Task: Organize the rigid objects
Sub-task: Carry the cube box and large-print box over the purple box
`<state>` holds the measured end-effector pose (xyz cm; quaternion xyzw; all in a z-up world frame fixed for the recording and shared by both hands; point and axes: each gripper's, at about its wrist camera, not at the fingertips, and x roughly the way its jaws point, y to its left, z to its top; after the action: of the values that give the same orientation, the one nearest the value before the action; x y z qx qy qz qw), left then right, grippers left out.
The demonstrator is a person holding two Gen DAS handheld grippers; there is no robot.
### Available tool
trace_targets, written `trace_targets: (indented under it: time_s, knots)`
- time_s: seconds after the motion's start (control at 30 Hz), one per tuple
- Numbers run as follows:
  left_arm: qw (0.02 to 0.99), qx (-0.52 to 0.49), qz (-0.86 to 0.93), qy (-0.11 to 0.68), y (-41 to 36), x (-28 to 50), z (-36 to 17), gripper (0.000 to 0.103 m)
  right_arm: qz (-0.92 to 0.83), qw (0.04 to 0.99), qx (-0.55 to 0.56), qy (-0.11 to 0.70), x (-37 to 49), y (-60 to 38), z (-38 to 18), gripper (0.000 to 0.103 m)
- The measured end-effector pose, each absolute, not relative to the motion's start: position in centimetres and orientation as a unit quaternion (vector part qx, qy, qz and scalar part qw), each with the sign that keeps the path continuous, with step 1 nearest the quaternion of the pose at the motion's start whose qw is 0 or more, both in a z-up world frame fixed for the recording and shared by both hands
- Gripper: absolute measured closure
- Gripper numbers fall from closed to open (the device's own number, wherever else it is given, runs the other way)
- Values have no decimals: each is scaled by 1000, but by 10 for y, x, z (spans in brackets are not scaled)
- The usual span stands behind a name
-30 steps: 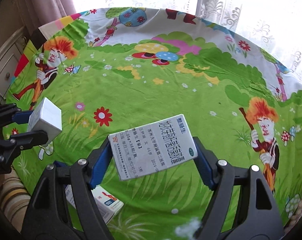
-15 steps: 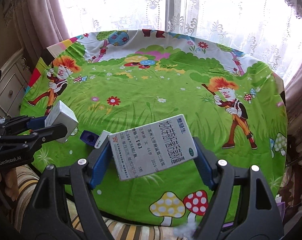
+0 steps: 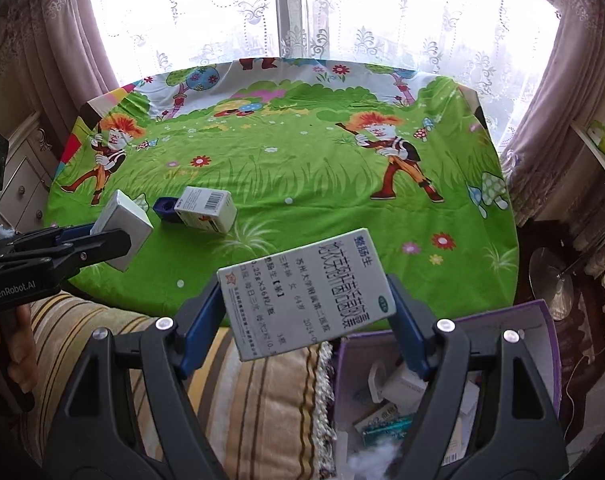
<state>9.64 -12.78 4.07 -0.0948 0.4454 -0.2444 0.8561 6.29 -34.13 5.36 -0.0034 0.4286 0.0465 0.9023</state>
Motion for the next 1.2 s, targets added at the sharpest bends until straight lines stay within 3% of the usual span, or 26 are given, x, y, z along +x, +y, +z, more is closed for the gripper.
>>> trace_targets:
  time_s: [0.5, 1.2]
  knots:
    - [814, -28, -342, 468, -229, 24, 39, 58, -54, 906, 3, 420, -17, -430, 56, 24]
    - [765, 37, -424, 483, -315, -15, 31, 56, -137, 893, 32, 428, -42, -493, 47, 20]
